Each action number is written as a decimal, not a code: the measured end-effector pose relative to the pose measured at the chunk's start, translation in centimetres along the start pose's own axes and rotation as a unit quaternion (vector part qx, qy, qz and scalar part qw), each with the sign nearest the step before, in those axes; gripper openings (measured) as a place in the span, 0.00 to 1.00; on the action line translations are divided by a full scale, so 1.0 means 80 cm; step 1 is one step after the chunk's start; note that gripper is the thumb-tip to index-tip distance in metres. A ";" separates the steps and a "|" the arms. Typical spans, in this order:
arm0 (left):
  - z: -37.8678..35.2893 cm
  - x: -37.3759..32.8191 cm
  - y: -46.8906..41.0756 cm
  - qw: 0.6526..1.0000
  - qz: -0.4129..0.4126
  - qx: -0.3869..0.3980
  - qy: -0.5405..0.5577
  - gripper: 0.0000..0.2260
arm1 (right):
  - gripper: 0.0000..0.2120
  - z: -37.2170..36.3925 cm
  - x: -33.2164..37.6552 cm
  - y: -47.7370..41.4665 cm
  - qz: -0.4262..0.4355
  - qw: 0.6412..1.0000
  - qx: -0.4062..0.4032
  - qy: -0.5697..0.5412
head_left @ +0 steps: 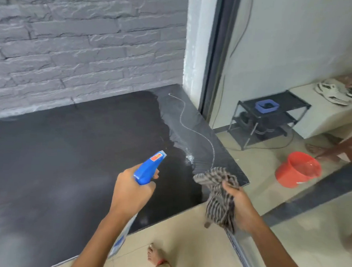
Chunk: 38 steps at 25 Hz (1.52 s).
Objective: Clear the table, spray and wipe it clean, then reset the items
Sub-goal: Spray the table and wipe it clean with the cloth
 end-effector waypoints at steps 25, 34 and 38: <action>-0.132 -0.102 -0.198 0.983 0.098 -0.071 -0.135 0.04 | 0.19 0.018 0.237 -0.154 0.258 0.956 -0.004 0.141; -0.125 -0.120 -0.263 0.983 0.109 -0.128 -0.072 0.04 | 0.17 -0.006 0.263 -0.211 0.266 0.956 0.010 0.126; -0.118 -0.139 -0.299 0.986 0.100 -0.131 -0.041 0.06 | 0.17 -0.031 0.266 -0.231 0.268 0.951 0.042 0.149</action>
Point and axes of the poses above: each hand's wrist, its own y-axis away from the middle knuckle, its own z-axis out of the back of the hand, x = y × z, the point moved 1 cm from there along -y, towards the middle knuckle, and after that the axes turned 11 degrees about z, right-handed, at the moved point
